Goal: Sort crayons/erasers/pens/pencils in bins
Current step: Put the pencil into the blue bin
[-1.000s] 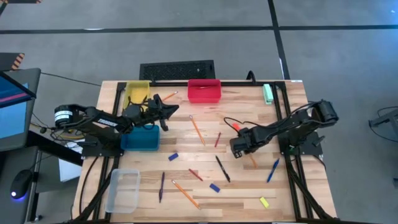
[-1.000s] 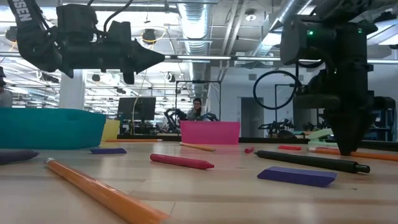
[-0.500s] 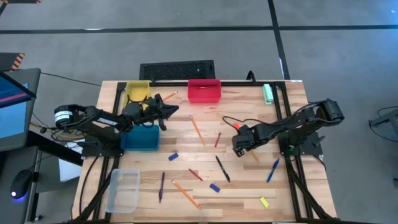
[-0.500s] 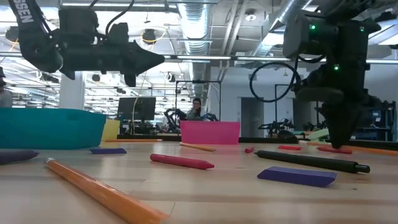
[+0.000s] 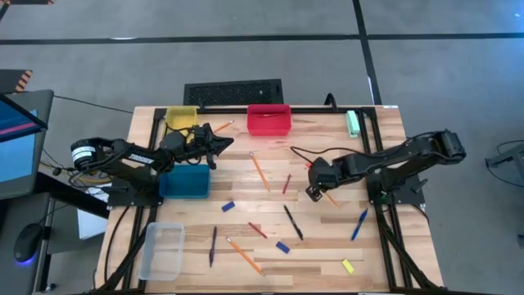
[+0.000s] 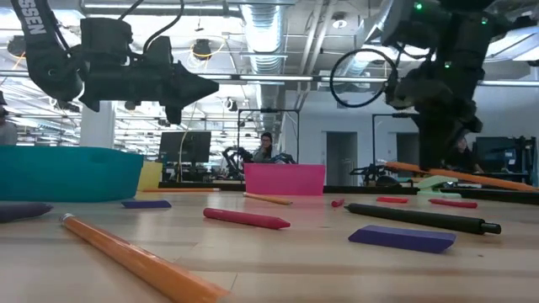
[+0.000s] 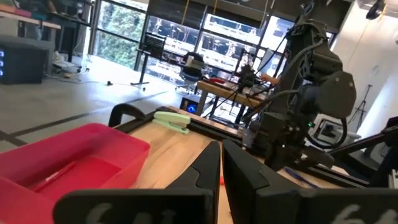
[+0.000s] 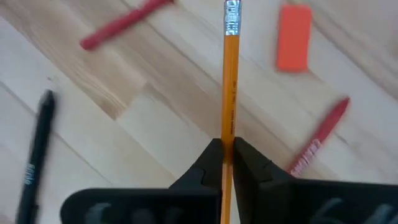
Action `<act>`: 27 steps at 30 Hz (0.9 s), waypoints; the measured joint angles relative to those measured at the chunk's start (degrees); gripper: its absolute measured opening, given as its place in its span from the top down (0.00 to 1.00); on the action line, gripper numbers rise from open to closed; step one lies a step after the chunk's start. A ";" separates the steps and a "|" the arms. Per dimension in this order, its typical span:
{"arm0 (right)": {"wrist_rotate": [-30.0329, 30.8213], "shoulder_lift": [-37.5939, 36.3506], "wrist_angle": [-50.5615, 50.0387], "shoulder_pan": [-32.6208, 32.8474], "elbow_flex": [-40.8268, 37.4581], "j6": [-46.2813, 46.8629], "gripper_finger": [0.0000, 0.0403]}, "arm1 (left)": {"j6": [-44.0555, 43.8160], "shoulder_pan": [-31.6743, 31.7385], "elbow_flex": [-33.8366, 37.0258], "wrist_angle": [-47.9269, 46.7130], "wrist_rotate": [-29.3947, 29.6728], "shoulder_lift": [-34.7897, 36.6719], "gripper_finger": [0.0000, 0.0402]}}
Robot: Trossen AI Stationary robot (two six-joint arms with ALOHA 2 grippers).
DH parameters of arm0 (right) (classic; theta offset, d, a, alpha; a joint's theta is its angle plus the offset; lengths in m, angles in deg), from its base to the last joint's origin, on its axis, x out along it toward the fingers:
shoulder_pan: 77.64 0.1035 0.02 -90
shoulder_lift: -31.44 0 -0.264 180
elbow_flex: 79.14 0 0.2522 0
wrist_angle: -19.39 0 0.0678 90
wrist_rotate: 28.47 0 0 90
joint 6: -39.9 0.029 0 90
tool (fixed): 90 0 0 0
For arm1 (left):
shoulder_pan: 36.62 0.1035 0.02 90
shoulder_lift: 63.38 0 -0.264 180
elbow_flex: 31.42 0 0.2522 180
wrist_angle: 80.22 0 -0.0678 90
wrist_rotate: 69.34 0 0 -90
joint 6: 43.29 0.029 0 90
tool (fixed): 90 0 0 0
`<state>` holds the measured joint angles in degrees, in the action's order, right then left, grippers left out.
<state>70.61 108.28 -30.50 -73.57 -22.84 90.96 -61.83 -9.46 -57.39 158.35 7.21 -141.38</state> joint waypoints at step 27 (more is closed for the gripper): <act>-16.23 13.49 71.94 -13.35 3.11 -31.23 0.93 | -6.49 -6.31 -9.15 -6.73 -7.92 0.00 0.62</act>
<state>54.38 121.78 41.44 -86.92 -19.73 59.74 -68.33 -15.77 -66.54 151.62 -0.71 -141.38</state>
